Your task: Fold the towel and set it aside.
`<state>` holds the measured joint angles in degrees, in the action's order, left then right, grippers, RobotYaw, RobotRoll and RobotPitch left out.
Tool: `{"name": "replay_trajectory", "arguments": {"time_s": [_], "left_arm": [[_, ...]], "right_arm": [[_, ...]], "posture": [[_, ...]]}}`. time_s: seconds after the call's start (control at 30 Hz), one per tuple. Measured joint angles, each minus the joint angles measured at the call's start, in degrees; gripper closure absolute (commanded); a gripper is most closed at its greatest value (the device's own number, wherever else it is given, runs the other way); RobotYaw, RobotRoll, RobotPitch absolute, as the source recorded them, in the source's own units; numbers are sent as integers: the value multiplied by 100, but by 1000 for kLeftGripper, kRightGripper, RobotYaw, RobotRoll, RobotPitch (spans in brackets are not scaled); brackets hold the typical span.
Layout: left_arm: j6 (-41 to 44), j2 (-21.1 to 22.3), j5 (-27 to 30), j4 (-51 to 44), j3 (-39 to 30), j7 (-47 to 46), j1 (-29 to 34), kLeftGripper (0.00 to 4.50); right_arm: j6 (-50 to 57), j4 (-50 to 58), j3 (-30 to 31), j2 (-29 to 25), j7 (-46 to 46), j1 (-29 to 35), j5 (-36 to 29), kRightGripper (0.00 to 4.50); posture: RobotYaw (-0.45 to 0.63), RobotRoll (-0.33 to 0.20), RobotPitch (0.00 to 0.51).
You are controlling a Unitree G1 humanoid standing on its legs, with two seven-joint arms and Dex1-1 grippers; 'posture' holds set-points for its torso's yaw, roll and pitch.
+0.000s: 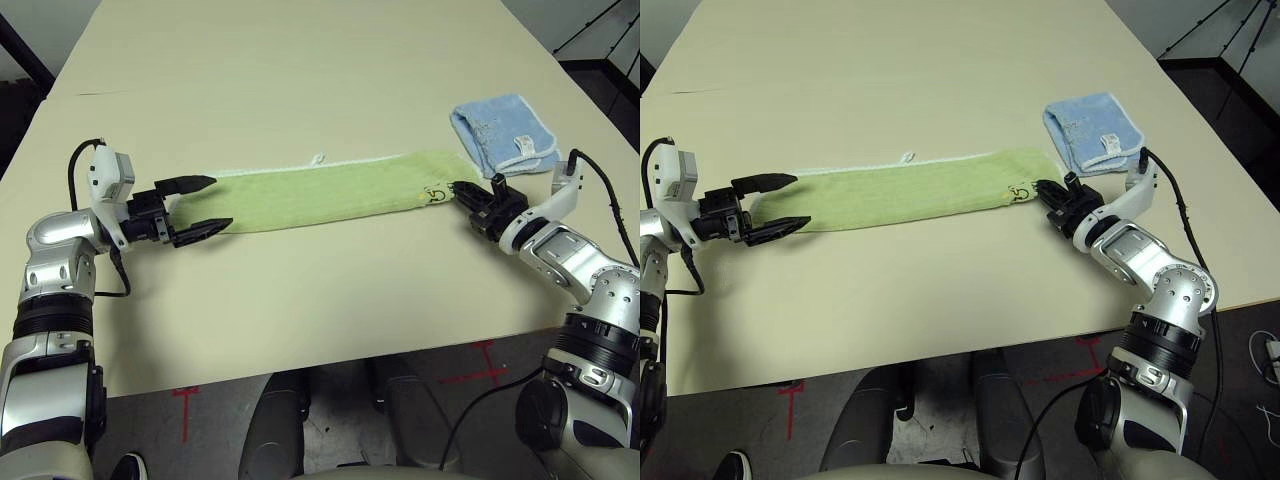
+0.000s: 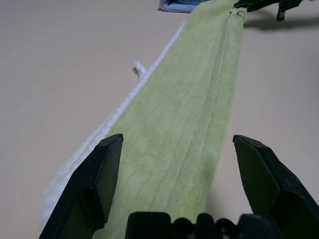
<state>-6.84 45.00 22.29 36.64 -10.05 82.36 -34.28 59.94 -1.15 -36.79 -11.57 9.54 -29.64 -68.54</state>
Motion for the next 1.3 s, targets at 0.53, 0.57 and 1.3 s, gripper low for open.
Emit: {"name": "replay_trajectory", "arguments": {"time_s": [0.53,0.57,1.3], "left_arm": [[345,2,9,-413,3,-78,102,0],[368,2,9,-444,4,-90,85,0],[1098,2,18,-1237,76,-381,79,0]], "right_arm": [[-329,-344,334,-502,-524,-7,57,4471],[-356,-344,382,-500,-578,-26,56,4471],[-269,542,2194,-1434,-2934,-205,564,4471]], "posture": [[-80,0,223],[-79,0,222],[-72,0,218]]}}
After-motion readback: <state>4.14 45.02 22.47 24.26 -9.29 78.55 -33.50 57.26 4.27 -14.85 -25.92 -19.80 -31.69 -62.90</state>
